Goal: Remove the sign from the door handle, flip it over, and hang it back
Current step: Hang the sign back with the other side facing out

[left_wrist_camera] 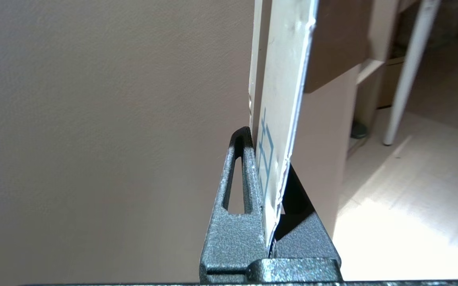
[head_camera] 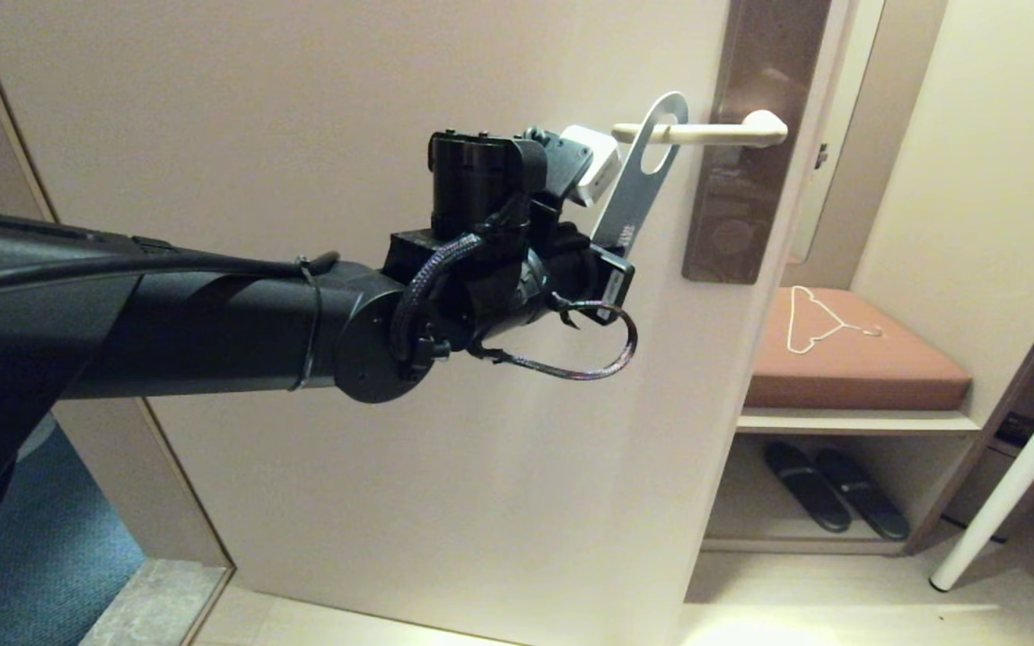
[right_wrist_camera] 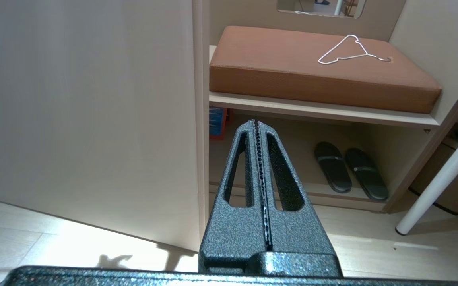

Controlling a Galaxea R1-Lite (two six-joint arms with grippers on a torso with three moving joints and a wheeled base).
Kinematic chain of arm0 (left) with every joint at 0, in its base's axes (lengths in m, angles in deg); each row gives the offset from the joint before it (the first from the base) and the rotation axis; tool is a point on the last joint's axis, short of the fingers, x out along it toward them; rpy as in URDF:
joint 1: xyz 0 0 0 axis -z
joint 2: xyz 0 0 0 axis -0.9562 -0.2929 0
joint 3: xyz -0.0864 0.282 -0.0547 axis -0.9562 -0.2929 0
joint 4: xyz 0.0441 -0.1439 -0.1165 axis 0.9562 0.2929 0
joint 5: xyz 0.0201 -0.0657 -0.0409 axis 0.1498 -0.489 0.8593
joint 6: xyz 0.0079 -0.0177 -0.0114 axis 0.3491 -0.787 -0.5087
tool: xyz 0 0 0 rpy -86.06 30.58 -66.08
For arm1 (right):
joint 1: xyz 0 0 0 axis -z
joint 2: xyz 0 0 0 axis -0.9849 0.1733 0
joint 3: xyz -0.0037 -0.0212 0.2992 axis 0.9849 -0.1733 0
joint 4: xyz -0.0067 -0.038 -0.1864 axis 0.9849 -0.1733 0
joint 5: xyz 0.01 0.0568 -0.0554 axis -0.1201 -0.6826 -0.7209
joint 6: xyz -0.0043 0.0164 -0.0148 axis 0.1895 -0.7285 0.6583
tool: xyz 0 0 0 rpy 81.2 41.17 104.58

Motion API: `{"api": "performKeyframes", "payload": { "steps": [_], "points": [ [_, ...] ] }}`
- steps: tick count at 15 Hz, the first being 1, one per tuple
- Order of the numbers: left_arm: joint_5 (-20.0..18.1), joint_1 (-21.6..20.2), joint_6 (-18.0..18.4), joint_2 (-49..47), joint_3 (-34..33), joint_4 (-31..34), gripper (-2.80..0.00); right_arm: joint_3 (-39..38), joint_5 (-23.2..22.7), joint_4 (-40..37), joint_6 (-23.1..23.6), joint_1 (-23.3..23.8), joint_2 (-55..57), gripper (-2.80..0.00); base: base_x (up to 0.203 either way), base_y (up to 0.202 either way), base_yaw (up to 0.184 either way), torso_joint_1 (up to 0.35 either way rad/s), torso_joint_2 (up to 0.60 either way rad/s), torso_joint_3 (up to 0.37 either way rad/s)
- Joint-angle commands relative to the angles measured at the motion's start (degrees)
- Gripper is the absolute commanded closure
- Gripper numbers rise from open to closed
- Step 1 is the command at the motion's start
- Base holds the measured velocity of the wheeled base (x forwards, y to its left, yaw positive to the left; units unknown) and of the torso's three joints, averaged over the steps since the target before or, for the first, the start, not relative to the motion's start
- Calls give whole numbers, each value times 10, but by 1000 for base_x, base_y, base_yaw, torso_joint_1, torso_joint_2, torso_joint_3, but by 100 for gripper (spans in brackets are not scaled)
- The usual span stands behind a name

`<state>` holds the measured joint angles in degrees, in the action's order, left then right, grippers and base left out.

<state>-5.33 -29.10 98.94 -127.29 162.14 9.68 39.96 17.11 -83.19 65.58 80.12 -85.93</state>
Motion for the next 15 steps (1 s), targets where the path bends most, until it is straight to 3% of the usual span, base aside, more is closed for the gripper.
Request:
{"api": "performKeyframes", "payload": {
  "steps": [1, 4, 9, 10, 15],
  "points": [
    [15, 1, 2, 2, -4, -2, 0, 0, 0, 0, 0, 0, 0, 0, 0, 0, 0, 0, 0, 0],
    [35, 2, 34, 6, -11, -4, 0, 0, 0, 0, 0, 0, 0, 0, 0, 0, 0, 0, 0, 0],
    [36, 5, 40, 9, -11, -4, 0, 0, 0, 0, 0, 0, 0, 0, 0, 0, 0, 0, 0, 0],
    [35, 5, 39, 9, -11, -5, -280, 0, 0, 0, 0, 0, 0, 0, 0, 0, 0, 0, 0, 0],
    [30, 15, 36, 12, -31, -50, -280, 0, 0, 0, 0, 0, 0, 0, 0, 0, 0, 0, 0, 0]
  ]
}}
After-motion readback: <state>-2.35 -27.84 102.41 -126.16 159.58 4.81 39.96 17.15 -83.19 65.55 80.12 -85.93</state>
